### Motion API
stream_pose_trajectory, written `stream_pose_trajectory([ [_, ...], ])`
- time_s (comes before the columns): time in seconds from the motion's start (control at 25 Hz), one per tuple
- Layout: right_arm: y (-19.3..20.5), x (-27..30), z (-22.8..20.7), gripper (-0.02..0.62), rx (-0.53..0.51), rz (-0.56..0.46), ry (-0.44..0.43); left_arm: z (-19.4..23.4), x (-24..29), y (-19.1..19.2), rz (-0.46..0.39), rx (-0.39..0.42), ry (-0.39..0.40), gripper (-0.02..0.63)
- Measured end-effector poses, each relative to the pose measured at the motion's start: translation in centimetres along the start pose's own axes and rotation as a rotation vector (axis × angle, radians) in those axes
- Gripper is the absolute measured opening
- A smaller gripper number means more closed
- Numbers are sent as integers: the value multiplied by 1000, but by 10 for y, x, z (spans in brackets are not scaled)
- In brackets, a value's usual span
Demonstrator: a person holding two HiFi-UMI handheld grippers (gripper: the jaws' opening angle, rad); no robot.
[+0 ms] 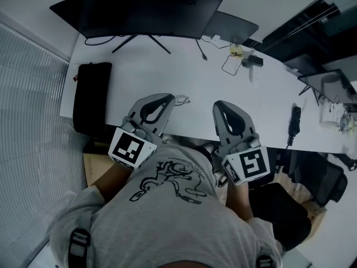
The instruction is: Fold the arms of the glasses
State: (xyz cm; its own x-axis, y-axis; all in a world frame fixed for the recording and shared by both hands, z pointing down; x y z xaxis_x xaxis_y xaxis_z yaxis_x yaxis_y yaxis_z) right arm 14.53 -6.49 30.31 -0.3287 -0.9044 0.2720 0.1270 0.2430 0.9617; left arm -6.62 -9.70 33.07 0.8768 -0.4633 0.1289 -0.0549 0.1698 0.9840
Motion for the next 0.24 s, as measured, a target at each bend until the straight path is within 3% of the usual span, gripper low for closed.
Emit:
stream_pose_trajectory([
  [0.24, 1, 1, 0, 23, 0, 3, 1, 2, -1, 2, 6, -7, -3, 28],
])
Point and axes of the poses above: the fingertips, and each gripper's own axes: x forward along the fingers, z to its left, y out of its underside, the point moved 9 cm from there along -x, backward along the fingers, and after that the axes turned 13 degrees about y, right-handed, at the moved point
